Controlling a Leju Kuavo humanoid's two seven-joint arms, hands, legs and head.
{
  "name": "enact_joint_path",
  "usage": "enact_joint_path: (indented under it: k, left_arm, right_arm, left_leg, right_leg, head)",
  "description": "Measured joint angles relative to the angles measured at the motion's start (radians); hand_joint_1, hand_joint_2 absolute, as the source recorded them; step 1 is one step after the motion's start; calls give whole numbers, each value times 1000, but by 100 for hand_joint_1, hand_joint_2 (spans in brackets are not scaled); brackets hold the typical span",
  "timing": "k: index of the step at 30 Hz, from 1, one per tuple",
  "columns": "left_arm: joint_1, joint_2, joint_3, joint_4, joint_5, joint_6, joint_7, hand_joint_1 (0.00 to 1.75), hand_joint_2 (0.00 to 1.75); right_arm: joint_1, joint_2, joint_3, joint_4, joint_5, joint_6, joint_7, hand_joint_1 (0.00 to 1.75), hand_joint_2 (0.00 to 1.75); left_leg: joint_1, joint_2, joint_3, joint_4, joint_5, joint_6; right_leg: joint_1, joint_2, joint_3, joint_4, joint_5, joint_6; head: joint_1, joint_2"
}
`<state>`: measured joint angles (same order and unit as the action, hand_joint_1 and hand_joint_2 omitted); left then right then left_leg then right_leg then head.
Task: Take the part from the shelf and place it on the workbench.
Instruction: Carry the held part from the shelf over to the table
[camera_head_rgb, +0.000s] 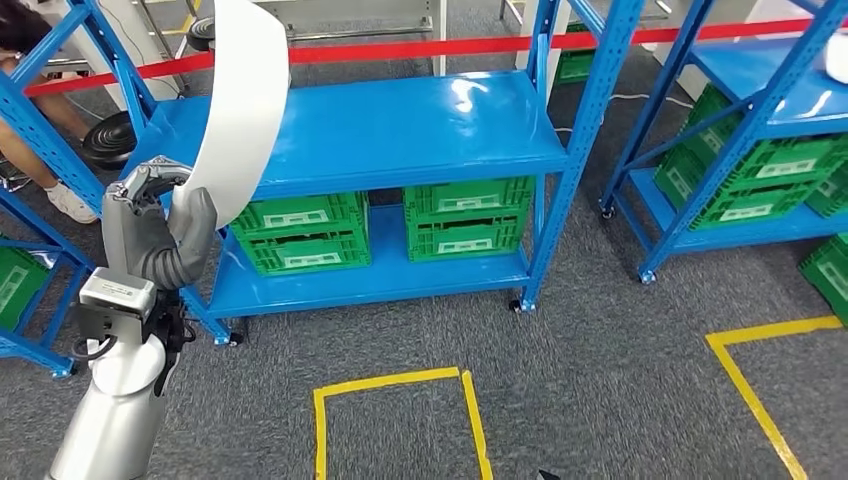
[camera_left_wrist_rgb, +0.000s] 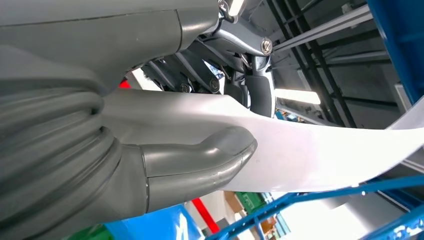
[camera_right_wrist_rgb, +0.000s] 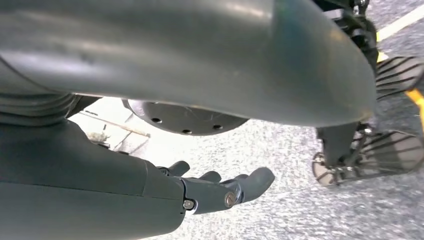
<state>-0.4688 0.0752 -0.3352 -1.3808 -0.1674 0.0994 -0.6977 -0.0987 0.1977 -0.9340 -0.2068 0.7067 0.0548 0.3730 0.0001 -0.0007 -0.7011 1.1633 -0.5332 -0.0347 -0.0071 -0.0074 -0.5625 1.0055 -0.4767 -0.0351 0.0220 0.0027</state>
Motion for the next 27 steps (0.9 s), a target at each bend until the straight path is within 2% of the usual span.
enact_joint_path:
  k: [1, 2, 3, 4, 5, 6, 7, 8, 9, 11, 12, 13, 14, 16, 17, 18, 19, 20, 22, 23, 24, 26, 27]
  left_arm:
    - [-1, 0, 1, 3, -3, -2, 0, 175, 175]
    - [-1, 0, 3, 6, -7, -5, 0, 175, 175]
    - [-2, -1, 5, 10, -10, -7, 0, 175, 175]
    - [-4, -1, 9, 13, -12, -10, 0, 175, 175]
    - [-6, -2, 13, 16, -14, -12, 0, 175, 175]
    - [-10, -2, 17, 18, -15, -15, 0, 175, 175]
    - [-14, -3, 18, 19, -16, -18, 0, 175, 175]
    - [-17, -4, 19, 21, -18, -20, -1, 175, 175]
    - [-20, -5, 21, 22, -19, -22, -1, 175, 175]
    - [-21, -6, 24, 26, -19, -27, -1, 175, 175]
    - [-20, -6, 26, 28, -15, -31, -1, 175, 175]
    - [-20, -6, 28, 29, -10, -35, 0, 175, 175]
    - [-19, -6, 31, 30, -5, -39, 0, 175, 175]
    - [-12, -5, 39, 30, 4, -42, 0, 175, 175]
    - [-6, -3, 43, 30, 7, -41, 0, 175, 175]
    - [1, -1, 45, 29, 8, -39, 0, 175, 175]
    - [8, 1, 47, 29, 9, -37, 0, 175, 175]
    - [13, 3, 47, 29, 9, -36, 0, 175, 175]
    - [15, 7, 48, 25, 12, -32, 0, 175, 175]
    - [15, 8, 49, 23, 15, -29, 0, 175, 175]
    - [15, 9, 49, 21, 18, -26, -1, 175, 175]
    - [16, 14, 49, 21, 24, -21, -1, 175, 175]
    - [17, 19, 49, 21, 26, -19, -2, 175, 175]
  right_arm:
    - [0, 0, 1, 0, 3, 2, 0, 0, 0]
    - [0, 0, 2, 0, 5, 5, 1, 0, 0]
    - [0, 0, 3, 0, 8, 6, 1, 0, 0]
    - [0, 0, 5, 0, 12, 6, 1, 0, 0]
    - [0, 0, 6, 0, 15, 6, 1, 0, 0]
    - [0, 0, 8, 0, 18, 6, 1, 0, 0]
    - [0, 0, 9, 0, 21, 7, 2, 0, 0]
    - [0, 0, 11, 0, 23, 7, 2, 0, 0]
    - [0, 0, 13, 0, 27, 10, 2, 0, 0]
    - [0, 0, 18, 0, 36, 27, 0, 0, 0]
    - [1, 0, 21, 0, 41, 42, 0, 0, 0]
    - [1, 0, 24, 0, 48, 60, 1, 0, 0]
    - [2, 0, 29, 0, 56, 77, 2, 0, 0]
    - [3, -1, 43, 0, 75, 102, 4, 0, 0]
    - [3, -1, 51, 0, 83, 107, 4, 0, 0]
    - [4, -1, 57, 0, 88, 109, 4, 0, 0]
    - [5, -1, 61, 0, 90, 110, 4, 0, 0]
    - [6, -1, 65, 0, 92, 111, 4, 0, 0]
    - [6, -4, 72, 0, 99, 111, 4, 0, 0]
    - [6, -5, 77, 0, 103, 111, 3, 0, 0]
    - [6, -7, 82, 0, 108, 111, 2, 0, 0]
    - [6, -7, 90, 0, 114, 112, 0, 0, 0]
    - [6, -7, 92, 0, 114, 113, 1, 0, 0]
  left_leg:
    - [4, 0, -10, 61, -38, -5]
    - [7, 0, -12, 110, -53, -10]
    - [9, 1, -1, 131, -43, -13]
    - [11, 1, 26, 121, -17, -15]
    - [13, 0, 69, 79, 10, -17]
    - [15, 0, 123, 11, 19, -17]
    - [13, -2, 176, -62, 11, -14]
    - [11, -3, 211, -118, -4, -8]
    - [8, -4, 228, -151, -19, 0]
    - [5, -3, 220, -160, -15, 22]
    - [5, -2, 212, -160, -7, 32]
    - [6, -2, 204, -161, 2, 42]
    - [7, -3, 194, -161, 12, 49]
    - [5, -9, 172, -160, 33, 55]
    - [3, -13, 160, -159, 43, 55]
    - [2, -18, 148, -157, 52, 55]
    - [1, -26, 137, -156, 60, 53]
    - [0, -34, 127, -153, 67, 51]
    - [-1, -51, 112, -149, 78, 45]
    - [0, -59, 107, -147, 82, 40]
    - [1, -66, 104, -146, 86, 35]
    - [0, -83, 98, -144, 93, 22]
    - [-2, -81, 91, -133, 89, 16]
  right_leg:
    - [-1, 0, -15, 1, 13, 0]
    - [-1, -1, -31, 1, 25, 2]
    - [-2, -1, -48, 2, 38, 4]
    - [-4, -1, -64, 4, 50, 7]
    - [-5, -1, -79, 6, 61, 11]
    - [-6, 0, -92, 9, 72, 16]
    - [-6, 0, -101, 12, 81, 22]
    - [-6, 0, -106, 13, 90, 29]
    - [-5, 0, -109, 12, 100, 36]
    - [-7, -1, -113, 7, 115, 50]
    - [-8, 0, -120, 12, 108, 56]
    - [-10, 0, -130, 33, 83, 60]
    - [-10, 1, -147, 74, 41, 63]
    - [-10, 2, -188, 204, -51, 67]
    - [-9, 3, -201, 264, -73, 68]
    - [-9, 3, -201, 297, -72, 67]
    - [-8, 6, -179, 289, -56, 63]
    - [-7, 12, -138, 241, -35, 58]
    - [-4, 45, -33, 96, -20, 43]
    - [-3, 60, 1, 44, -21, 39]
    - [-2, 69, 18, 17, -27, 36]
    - [-3, 57, 21, 7, -24, 31]
    - [-6, 46, 21, 2, -21, 26]
  head:
    - [0, 0]
    - [0, 0]
    - [0, 0]
    - [0, 0]
    - [0, 0]
    - [0, 0]
    - [0, 0]
    - [0, 0]
    - [0, 0]
    - [-1, 0]
    - [-1, 0]
    - [-1, 0]
    - [0, 0]
    - [1, 0]
    - [1, 0]
    - [1, 0]
    - [1, 0]
    - [1, 0]
    - [1, 0]
    - [2, 0]
    - [4, 0]
    - [9, 0]
    - [9, 0]
